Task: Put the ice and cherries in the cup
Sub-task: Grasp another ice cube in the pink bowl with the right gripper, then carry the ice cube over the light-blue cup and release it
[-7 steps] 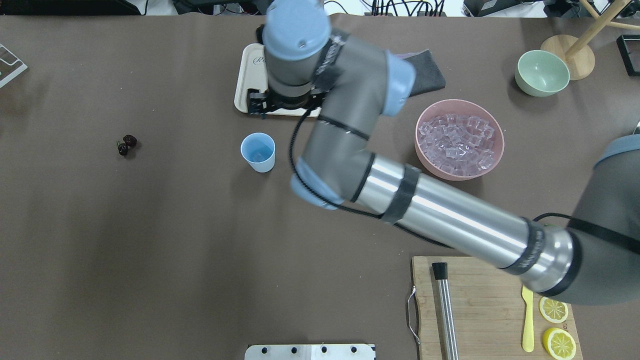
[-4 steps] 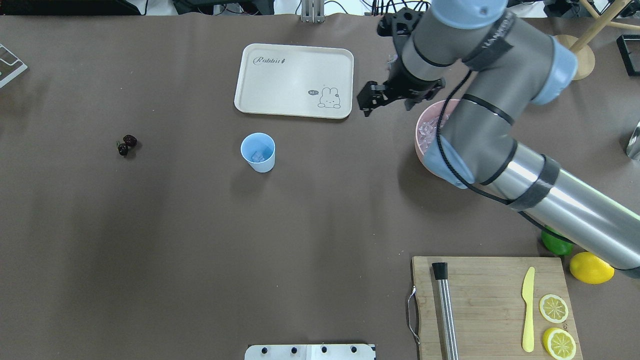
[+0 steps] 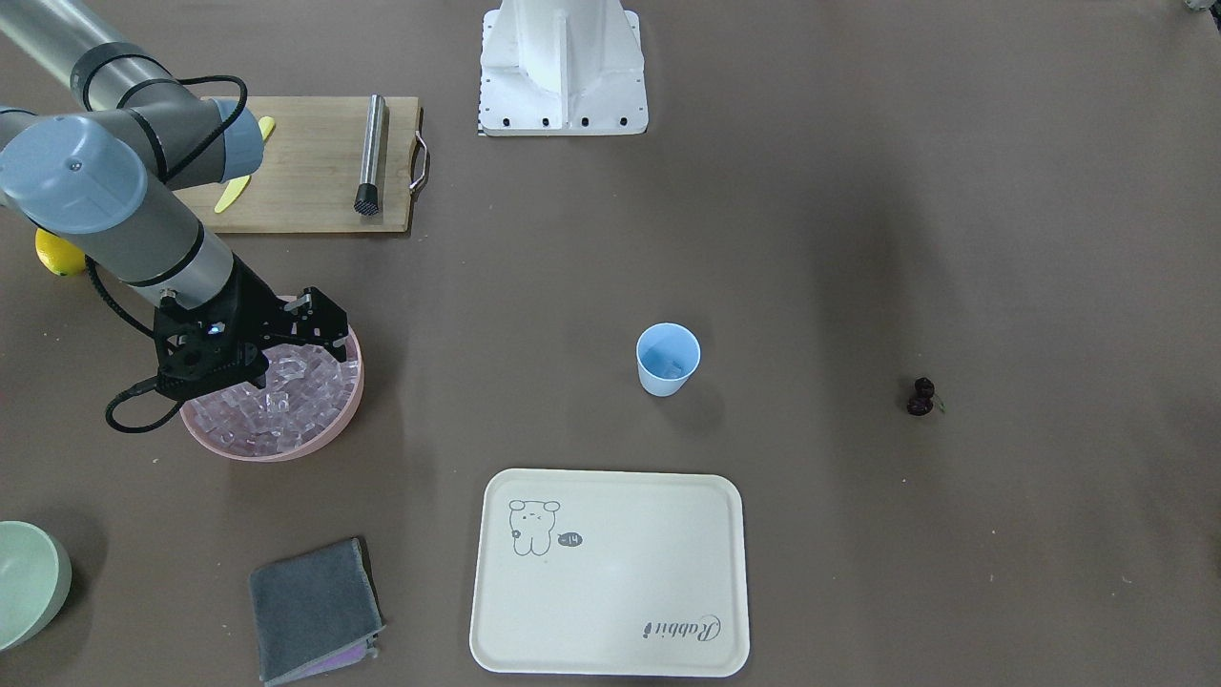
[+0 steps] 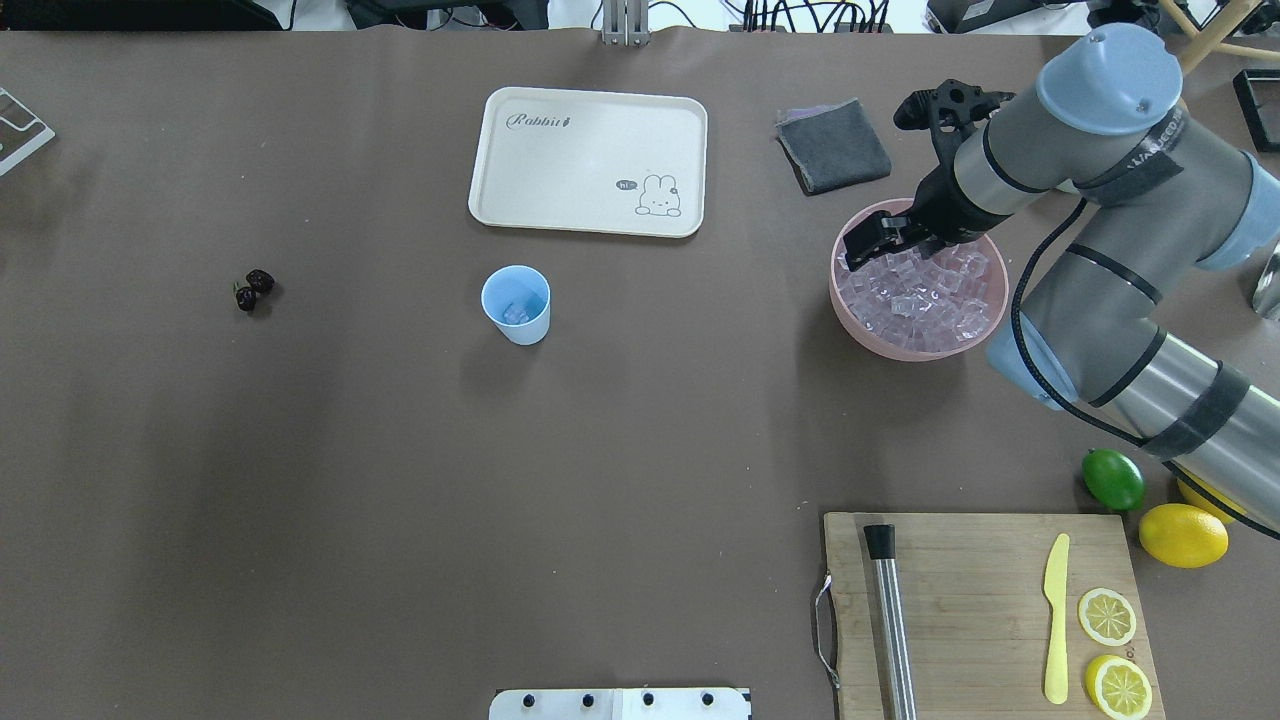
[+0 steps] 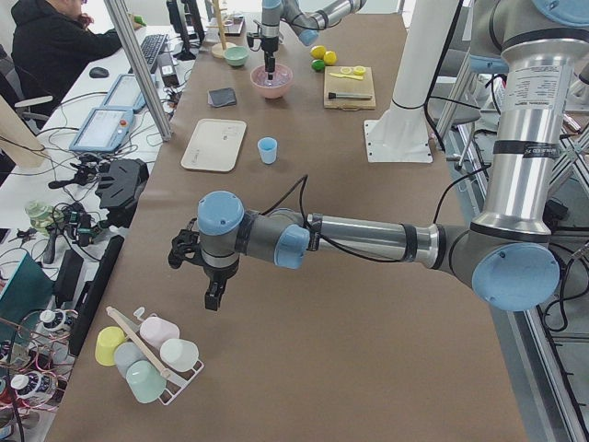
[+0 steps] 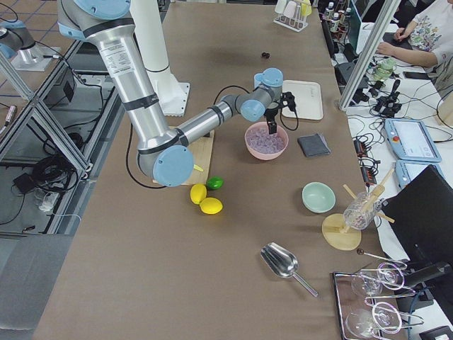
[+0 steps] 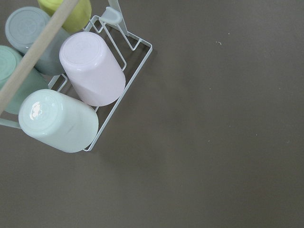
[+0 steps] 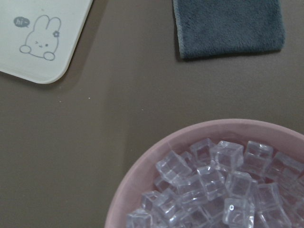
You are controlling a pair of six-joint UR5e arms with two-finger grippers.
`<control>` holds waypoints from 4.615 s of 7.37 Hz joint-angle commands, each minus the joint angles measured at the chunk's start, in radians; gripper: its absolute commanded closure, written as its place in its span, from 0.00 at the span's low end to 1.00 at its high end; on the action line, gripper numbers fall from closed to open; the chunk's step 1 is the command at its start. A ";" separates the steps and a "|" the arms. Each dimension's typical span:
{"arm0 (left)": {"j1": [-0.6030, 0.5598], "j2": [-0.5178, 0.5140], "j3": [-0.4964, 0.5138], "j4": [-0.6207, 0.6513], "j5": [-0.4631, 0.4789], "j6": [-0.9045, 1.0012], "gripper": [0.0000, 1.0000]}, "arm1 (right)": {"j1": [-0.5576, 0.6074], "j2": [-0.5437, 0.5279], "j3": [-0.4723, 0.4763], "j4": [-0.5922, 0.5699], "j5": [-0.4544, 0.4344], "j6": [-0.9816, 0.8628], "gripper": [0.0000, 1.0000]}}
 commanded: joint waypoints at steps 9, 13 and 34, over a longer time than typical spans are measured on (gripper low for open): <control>0.000 -0.001 -0.008 0.000 0.001 -0.001 0.02 | -0.055 -0.033 -0.032 0.015 -0.063 -0.037 0.44; 0.000 0.001 -0.007 0.000 0.000 0.001 0.02 | -0.055 -0.034 -0.026 0.015 -0.065 -0.036 0.72; 0.000 0.009 -0.001 0.000 0.000 0.001 0.02 | -0.307 0.771 -0.492 -0.210 -0.443 0.295 0.01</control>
